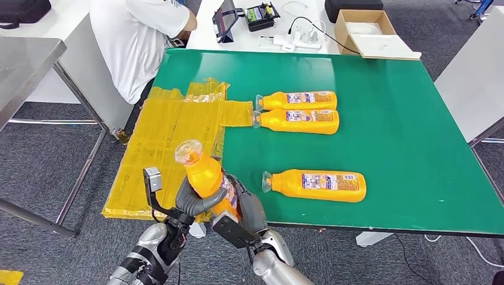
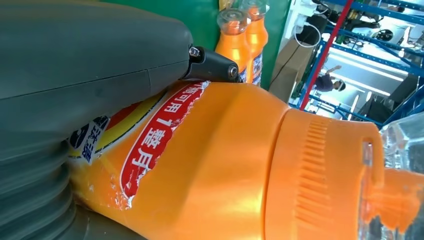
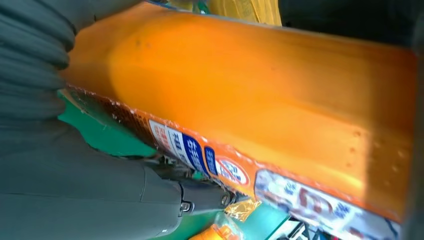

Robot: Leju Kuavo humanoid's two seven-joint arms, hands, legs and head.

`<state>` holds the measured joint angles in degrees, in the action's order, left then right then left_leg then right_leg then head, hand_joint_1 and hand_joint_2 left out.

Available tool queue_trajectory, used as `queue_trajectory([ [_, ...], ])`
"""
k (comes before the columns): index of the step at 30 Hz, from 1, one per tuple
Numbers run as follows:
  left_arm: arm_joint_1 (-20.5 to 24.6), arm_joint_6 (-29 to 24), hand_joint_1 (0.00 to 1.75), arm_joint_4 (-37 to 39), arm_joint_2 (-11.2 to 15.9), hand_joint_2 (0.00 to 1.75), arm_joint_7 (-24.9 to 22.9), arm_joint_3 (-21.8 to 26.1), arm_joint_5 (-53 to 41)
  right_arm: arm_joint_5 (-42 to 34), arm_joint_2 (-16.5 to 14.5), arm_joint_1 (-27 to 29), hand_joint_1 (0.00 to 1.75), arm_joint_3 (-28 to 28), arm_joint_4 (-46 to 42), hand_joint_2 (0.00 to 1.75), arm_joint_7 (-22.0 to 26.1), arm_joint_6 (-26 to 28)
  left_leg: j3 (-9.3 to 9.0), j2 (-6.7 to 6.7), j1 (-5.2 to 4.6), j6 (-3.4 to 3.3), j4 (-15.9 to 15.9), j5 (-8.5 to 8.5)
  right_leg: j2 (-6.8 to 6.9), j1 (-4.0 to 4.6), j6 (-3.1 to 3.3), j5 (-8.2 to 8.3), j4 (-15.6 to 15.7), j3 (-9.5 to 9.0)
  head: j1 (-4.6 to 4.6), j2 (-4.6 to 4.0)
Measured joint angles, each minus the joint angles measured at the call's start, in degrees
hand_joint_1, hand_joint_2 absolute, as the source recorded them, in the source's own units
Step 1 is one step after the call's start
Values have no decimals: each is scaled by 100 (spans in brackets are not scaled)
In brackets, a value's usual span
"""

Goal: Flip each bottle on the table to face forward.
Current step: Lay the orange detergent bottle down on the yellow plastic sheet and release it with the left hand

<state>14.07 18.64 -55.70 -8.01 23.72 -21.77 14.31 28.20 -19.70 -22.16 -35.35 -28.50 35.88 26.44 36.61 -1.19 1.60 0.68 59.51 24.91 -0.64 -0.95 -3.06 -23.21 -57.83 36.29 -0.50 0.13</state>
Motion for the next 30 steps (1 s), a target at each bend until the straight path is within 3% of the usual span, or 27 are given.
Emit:
queue_trajectory([
  [12,13,-562,175,-139,-17,175,93,42,-274,-343,2,20,0,148,-303,0,177,-214,-3,0,0,0,0,-1,0,0,0,1,-1,-1,0,0],
  [20,233,-1758,175,-213,-40,175,358,562,-561,-706,157,308,0,249,-1500,0,230,-624,-3,0,1,1,0,-3,0,2,0,2,-1,1,1,0],
  [27,764,-3275,175,-574,-11,175,859,1328,-1320,-940,324,824,0,291,-3007,0,400,-100,-1,0,2,4,0,-5,0,2,0,2,-3,0,1,0],
  [30,941,-3608,175,-734,-8,175,936,1500,-1631,-999,376,963,0,294,-3524,0,413,85,-1,0,1,3,0,-5,0,0,0,1,-3,0,1,0],
])
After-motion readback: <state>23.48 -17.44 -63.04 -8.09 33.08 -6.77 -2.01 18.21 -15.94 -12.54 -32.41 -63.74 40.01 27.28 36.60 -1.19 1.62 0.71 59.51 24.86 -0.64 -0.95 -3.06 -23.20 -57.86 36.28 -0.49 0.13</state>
